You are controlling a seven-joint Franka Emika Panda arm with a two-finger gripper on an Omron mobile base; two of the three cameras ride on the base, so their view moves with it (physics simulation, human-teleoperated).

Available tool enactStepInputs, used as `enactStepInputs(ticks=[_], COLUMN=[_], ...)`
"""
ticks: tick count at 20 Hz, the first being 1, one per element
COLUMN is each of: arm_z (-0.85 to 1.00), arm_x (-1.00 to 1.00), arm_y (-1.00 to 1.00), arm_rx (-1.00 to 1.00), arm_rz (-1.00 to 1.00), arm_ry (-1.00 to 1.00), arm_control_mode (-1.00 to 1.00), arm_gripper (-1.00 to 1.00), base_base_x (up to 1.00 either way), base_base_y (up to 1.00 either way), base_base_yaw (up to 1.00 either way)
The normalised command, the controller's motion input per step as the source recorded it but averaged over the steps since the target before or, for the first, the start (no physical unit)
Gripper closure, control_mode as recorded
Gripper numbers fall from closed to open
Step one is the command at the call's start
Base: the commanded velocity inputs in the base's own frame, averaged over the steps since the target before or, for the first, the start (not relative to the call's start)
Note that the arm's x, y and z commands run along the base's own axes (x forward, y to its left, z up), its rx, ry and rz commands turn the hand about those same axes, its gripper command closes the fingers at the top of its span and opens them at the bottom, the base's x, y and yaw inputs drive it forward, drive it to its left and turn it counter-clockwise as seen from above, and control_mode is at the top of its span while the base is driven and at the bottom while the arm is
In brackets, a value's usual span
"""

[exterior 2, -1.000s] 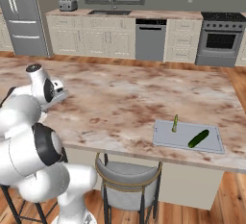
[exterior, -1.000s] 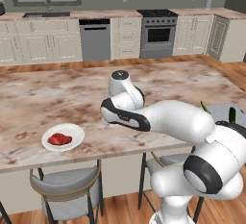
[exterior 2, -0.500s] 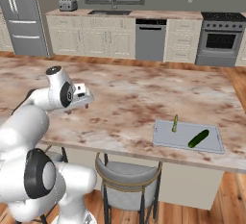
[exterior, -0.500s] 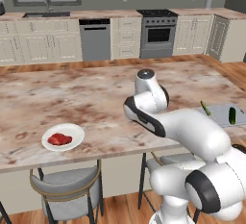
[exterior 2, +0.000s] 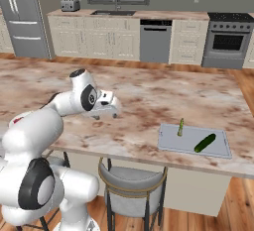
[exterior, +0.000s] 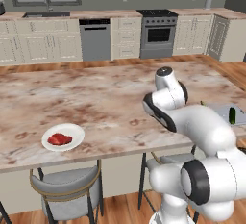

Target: Create a steak meal by picking up the steak and asparagus from the tray and placing them on the plate. Leave the cucumber on the tray.

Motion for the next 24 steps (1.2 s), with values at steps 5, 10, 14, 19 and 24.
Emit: enactStepInputs(ticks=[5,10,14,19,24], arm_z=[0.00,0.00,0.03,0.01,0.00], arm_x=[0.18,0.25,0.24,0.21,0.30], arm_y=[-1.00,-1.00,-1.00,-0.90,-0.55], arm_rx=[0.01,0.06,0.11,0.17,0.21], arm_rz=[-0.37,-0.30,-0.23,-0.09,0.00], arm_ry=[0.03,0.03,0.00,0.02,0.06], arm_control_mode=[-1.00,-1.00,-1.00,-1.00,-1.00], arm_gripper=[-1.00,-1.00,-1.00,-1.00,-1.00], base_base_x=[0.00,0.00,0.00,0.00,0.00], base_base_y=[0.00,0.00,0.00,0.00,0.00], base_base_yaw=[0.00,0.00,0.00,0.00,0.00])
